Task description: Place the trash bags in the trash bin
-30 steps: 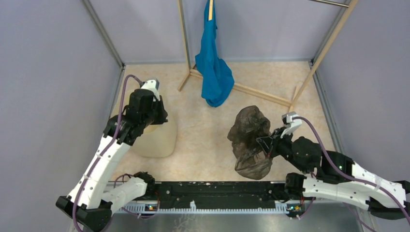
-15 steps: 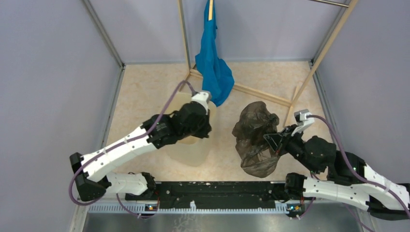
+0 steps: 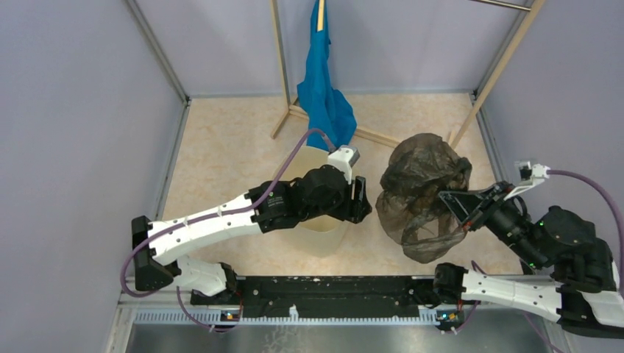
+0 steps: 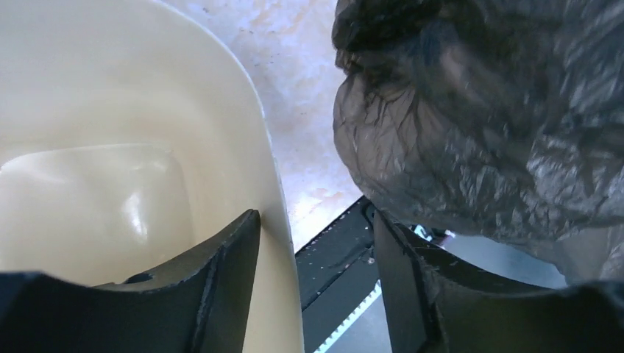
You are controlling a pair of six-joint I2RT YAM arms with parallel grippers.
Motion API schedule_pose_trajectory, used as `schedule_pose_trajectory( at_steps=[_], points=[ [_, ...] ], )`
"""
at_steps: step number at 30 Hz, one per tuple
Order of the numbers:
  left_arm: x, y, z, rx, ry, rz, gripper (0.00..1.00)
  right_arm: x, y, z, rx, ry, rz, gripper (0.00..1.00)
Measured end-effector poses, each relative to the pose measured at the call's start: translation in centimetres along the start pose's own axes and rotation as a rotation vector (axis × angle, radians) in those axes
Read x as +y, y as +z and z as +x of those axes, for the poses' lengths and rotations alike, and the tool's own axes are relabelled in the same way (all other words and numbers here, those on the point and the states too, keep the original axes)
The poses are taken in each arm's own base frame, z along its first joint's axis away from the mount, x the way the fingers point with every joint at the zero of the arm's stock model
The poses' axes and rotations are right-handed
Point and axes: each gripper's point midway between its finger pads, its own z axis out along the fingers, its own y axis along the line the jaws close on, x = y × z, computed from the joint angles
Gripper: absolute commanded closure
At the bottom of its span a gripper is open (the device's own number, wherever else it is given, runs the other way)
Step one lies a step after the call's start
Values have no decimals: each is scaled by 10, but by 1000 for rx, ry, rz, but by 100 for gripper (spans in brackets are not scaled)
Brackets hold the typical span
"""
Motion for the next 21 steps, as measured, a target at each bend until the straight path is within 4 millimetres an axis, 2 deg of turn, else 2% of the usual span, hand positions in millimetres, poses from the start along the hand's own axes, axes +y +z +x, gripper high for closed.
schedule_pose_trajectory(
  at_steps=[4, 8, 12, 16, 18, 19, 21],
  points=[
    [-13, -4, -2, 3, 18, 66, 20, -4, -13, -15, -27, 22, -7, 100],
    [1, -28, -10, -31, 50, 28, 10, -7, -20, -22, -39, 32, -11, 100],
    [35, -74, -33, -130, 52, -81, 4, -9, -21, -22, -38, 29, -6, 100],
    [82, -117, -66, -242, 16, -232, 3, -9, -21, -20, -35, 26, -4, 100],
    [113, -127, -77, -271, -8, -336, 2, -9, -21, -20, -34, 26, -4, 100],
    [123, -130, -77, -268, -6, -365, 2, -9, -21, -20, -34, 26, -4, 100],
    [161, -135, -84, -280, -39, -486, 2, -9, -21, -20, -34, 25, -4, 100]
  ],
)
